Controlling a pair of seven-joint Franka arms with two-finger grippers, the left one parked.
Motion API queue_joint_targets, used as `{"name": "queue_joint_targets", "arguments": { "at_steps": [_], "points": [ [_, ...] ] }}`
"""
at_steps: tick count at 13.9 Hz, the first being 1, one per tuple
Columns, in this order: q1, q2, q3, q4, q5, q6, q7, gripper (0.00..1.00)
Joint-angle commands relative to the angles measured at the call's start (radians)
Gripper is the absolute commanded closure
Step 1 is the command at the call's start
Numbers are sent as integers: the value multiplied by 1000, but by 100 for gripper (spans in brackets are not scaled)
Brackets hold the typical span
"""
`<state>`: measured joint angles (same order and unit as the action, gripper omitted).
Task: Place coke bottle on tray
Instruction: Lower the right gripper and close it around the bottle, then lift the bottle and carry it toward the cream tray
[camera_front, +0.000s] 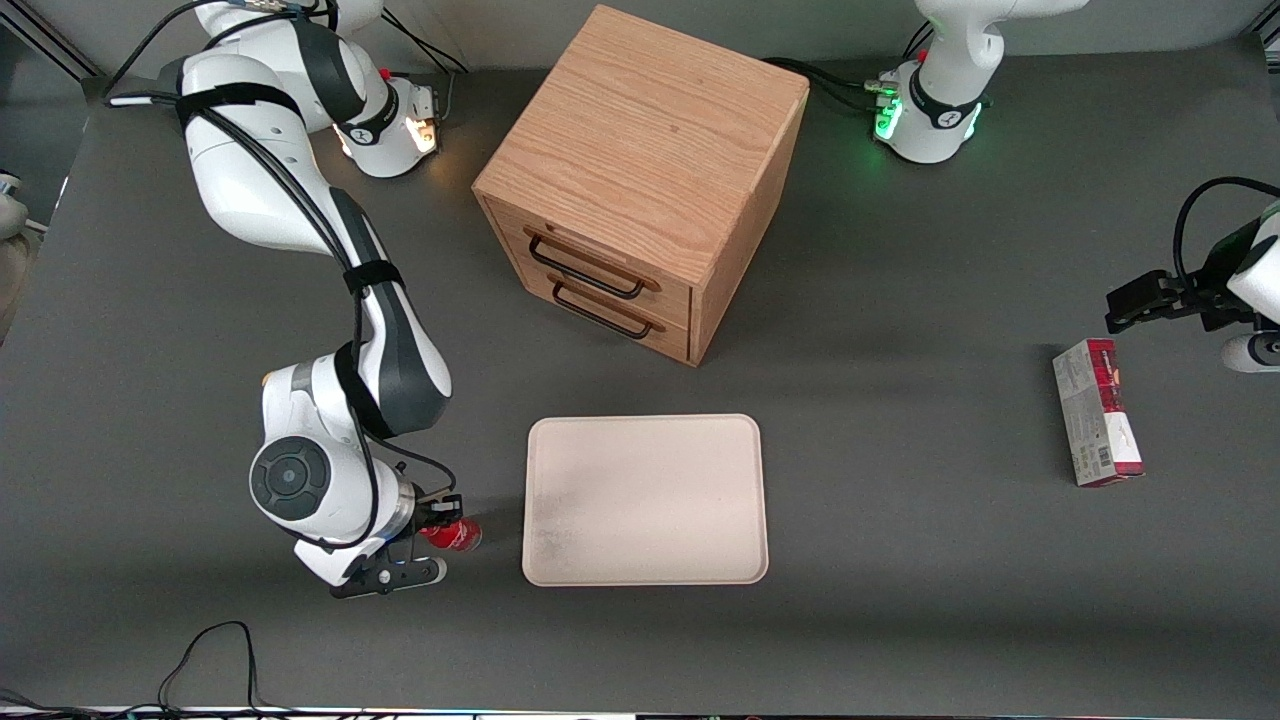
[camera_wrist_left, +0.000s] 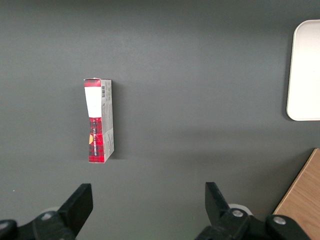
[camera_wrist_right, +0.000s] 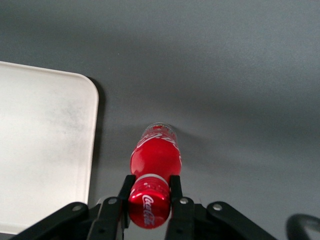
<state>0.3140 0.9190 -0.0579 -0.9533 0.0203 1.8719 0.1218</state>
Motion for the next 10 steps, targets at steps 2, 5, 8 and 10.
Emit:
{"name": "queue_joint_targets", "arguments": {
  "at_steps": [2, 5, 8, 10],
  "points": [
    [-6, -54, -2, 5, 6, -28, -1, 87],
    [-6, -90, -3, 76, 7, -124, -1, 88],
    [-6, -190, 0, 85, 6, -232, -2, 88],
    [-4, -274, 0, 85, 4, -296, -36, 88]
  ]
}}
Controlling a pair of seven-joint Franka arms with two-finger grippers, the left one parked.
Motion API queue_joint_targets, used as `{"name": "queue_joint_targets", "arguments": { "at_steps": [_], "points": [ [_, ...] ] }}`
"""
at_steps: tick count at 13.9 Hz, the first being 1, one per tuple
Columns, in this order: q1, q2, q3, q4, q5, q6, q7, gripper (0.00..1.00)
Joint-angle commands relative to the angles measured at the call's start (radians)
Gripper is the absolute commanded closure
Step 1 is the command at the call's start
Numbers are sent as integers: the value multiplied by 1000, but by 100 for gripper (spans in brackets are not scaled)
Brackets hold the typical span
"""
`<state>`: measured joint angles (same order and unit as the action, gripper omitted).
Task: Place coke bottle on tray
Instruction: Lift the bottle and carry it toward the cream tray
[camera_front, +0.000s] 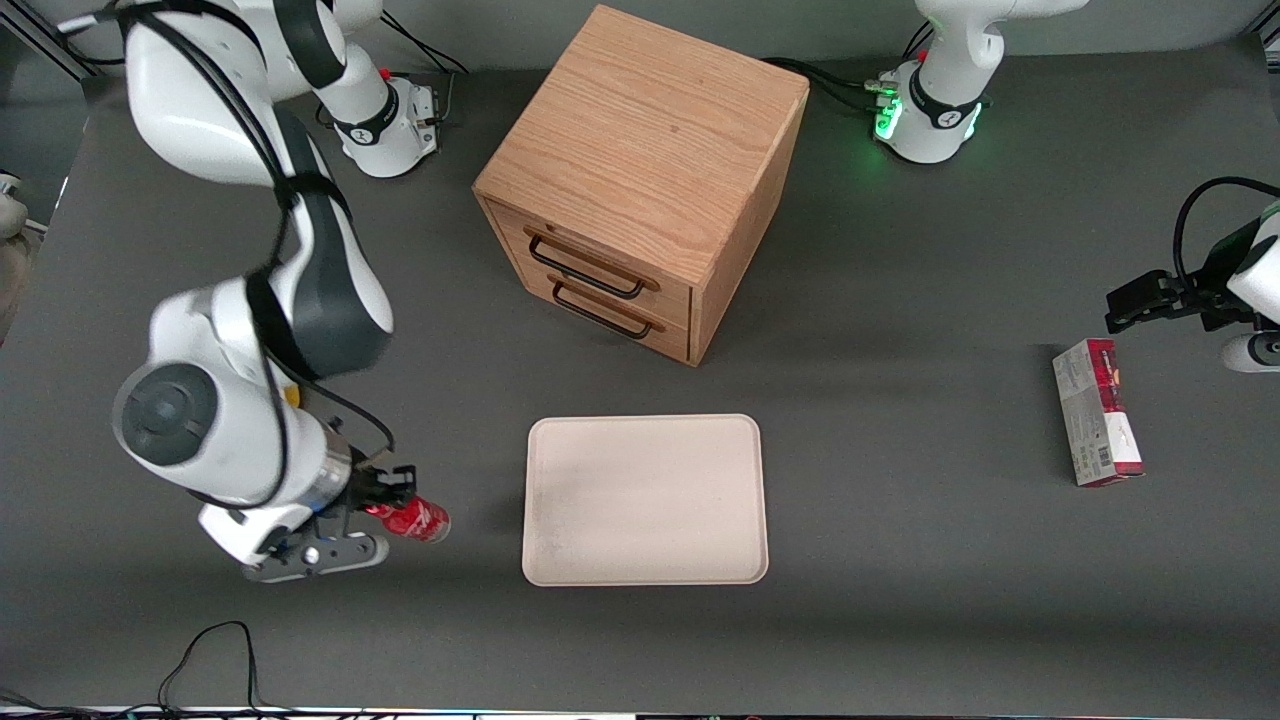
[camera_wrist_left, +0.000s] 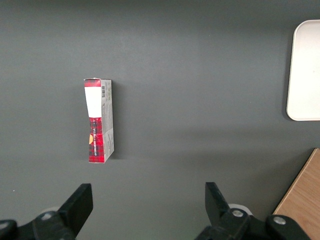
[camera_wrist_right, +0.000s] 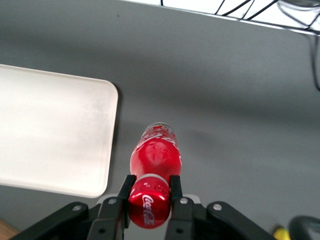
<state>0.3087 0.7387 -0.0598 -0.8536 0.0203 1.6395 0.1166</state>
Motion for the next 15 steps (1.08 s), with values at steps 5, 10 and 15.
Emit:
{"name": "queue_joint_targets", "arguments": {
  "at_steps": [5, 10, 15],
  "points": [
    [7, -182, 9, -13, 6, -167, -43, 88],
    [131, -165, 14, 28, -19, -144, -31, 88],
    [196, -137, 17, 31, -57, -90, -25, 89]
  ]
}}
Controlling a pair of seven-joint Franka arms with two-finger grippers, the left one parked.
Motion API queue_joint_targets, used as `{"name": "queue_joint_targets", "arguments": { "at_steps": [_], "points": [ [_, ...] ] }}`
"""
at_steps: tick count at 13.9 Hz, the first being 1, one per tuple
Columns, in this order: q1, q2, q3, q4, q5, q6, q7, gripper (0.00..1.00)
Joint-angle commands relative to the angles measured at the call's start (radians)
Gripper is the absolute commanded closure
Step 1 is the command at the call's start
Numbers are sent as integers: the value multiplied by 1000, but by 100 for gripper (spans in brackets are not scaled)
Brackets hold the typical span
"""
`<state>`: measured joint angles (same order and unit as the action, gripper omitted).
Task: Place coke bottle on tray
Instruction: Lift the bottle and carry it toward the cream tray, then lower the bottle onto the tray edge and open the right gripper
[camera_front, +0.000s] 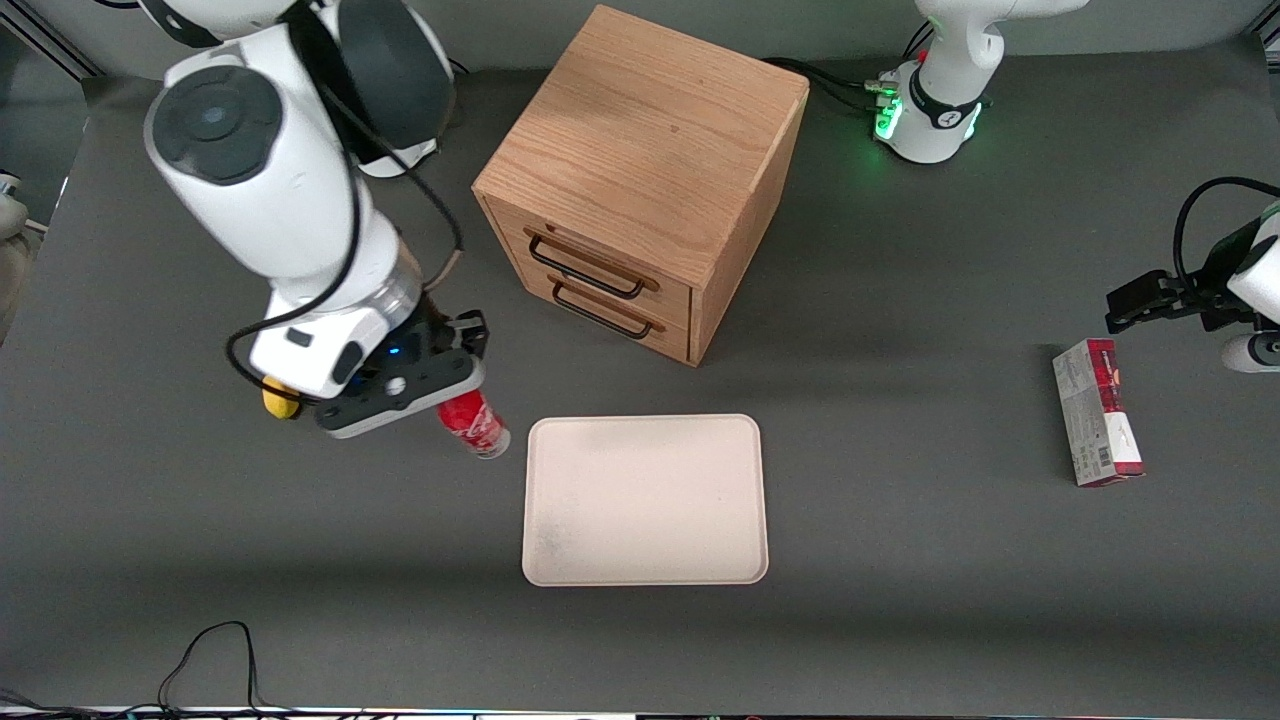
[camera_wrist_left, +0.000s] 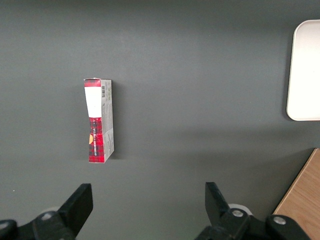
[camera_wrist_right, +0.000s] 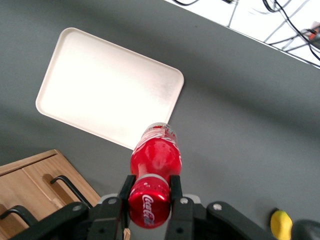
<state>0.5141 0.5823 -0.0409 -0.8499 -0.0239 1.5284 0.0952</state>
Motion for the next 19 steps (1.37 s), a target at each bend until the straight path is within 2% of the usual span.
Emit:
{"name": "queue_joint_targets", "arguments": {
  "at_steps": [1, 10, 17, 19],
  "points": [
    [-8, 30, -1, 28, -13, 38, -3, 89],
    [-20, 322, -1, 17, -10, 317, -3, 89],
    [-28, 383, -1, 3, -7, 380, -5, 88],
    [-28, 387, -1, 0, -7, 386, -5, 85]
  ]
}}
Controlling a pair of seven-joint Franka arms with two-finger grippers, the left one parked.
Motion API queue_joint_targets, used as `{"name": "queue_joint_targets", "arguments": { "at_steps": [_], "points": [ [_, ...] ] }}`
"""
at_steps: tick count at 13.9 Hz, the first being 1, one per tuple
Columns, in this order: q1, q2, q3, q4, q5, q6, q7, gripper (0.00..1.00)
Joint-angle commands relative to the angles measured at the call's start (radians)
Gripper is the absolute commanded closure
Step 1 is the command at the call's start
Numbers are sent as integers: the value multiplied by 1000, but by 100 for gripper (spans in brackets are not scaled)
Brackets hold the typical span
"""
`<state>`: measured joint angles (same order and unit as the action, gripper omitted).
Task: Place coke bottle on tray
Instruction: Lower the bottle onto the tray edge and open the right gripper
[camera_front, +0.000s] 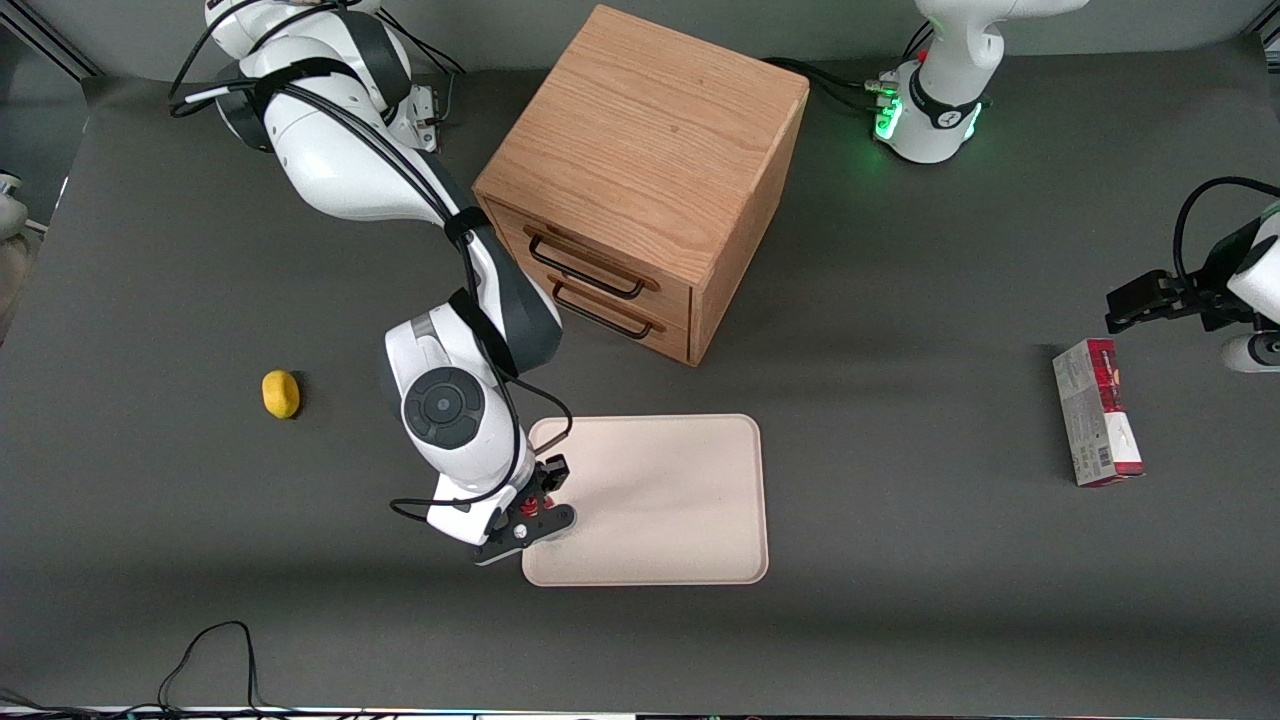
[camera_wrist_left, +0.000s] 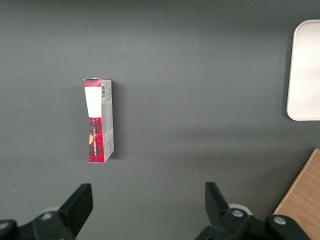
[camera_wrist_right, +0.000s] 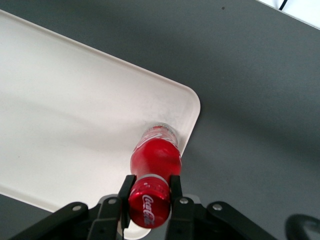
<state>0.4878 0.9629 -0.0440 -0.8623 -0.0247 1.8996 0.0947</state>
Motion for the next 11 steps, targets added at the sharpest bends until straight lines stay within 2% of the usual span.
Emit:
{"name": "queue_joint_targets", "arguments": {
  "at_steps": [1, 2, 3, 4, 5, 11],
  "points": [
    [-2, 10, 3, 12, -6, 16, -3, 82],
    [-2, 11, 3, 12, -6, 18, -3, 81],
    [-2, 11, 3, 11, -6, 18, -3, 73],
    [-2, 11, 3, 11, -4, 18, -1, 47],
    [0, 10, 3, 11, 0, 16, 2, 0],
    [0, -39, 1, 11, -3, -13, -1, 0]
  ]
}}
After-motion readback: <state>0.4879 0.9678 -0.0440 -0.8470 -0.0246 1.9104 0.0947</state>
